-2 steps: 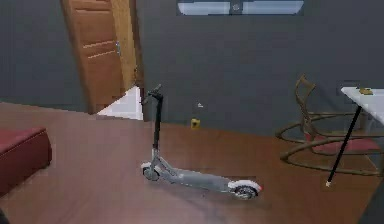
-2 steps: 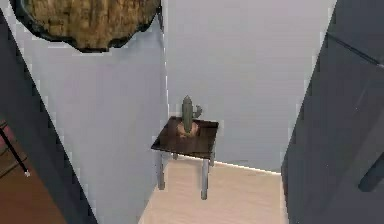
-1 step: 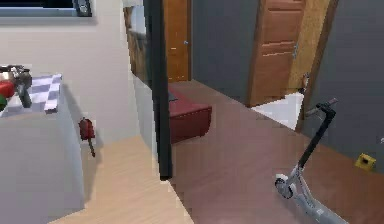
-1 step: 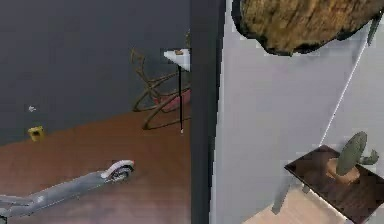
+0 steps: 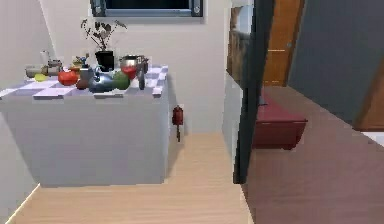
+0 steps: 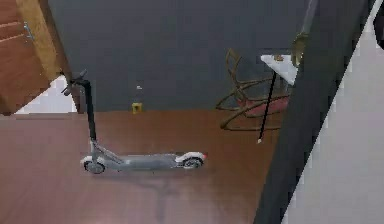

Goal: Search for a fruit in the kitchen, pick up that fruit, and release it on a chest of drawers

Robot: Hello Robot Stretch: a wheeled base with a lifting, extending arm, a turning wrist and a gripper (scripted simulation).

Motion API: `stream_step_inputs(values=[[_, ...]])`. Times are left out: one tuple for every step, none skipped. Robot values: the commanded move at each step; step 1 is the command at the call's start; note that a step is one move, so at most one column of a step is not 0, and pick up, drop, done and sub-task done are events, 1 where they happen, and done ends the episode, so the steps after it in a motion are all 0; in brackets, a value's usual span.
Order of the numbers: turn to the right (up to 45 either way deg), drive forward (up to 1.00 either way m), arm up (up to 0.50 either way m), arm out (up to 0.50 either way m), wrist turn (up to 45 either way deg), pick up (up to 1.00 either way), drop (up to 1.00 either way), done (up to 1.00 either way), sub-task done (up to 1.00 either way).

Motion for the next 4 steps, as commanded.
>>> stream_step_inputs(values=[[0.0,0.75,0.00,0.00,0.0,0.00,0.00,0.00,0.00],[-45.0,0.00,0.00,0.00,0.0,0.00,0.00,0.00,0.00],[-45.0,0.00,0.00,0.00,0.0,0.00,0.00,0.00,0.00],[-30.0,0.00,0.00,0.00,0.0,0.00,0.00,0.00,0.00]])
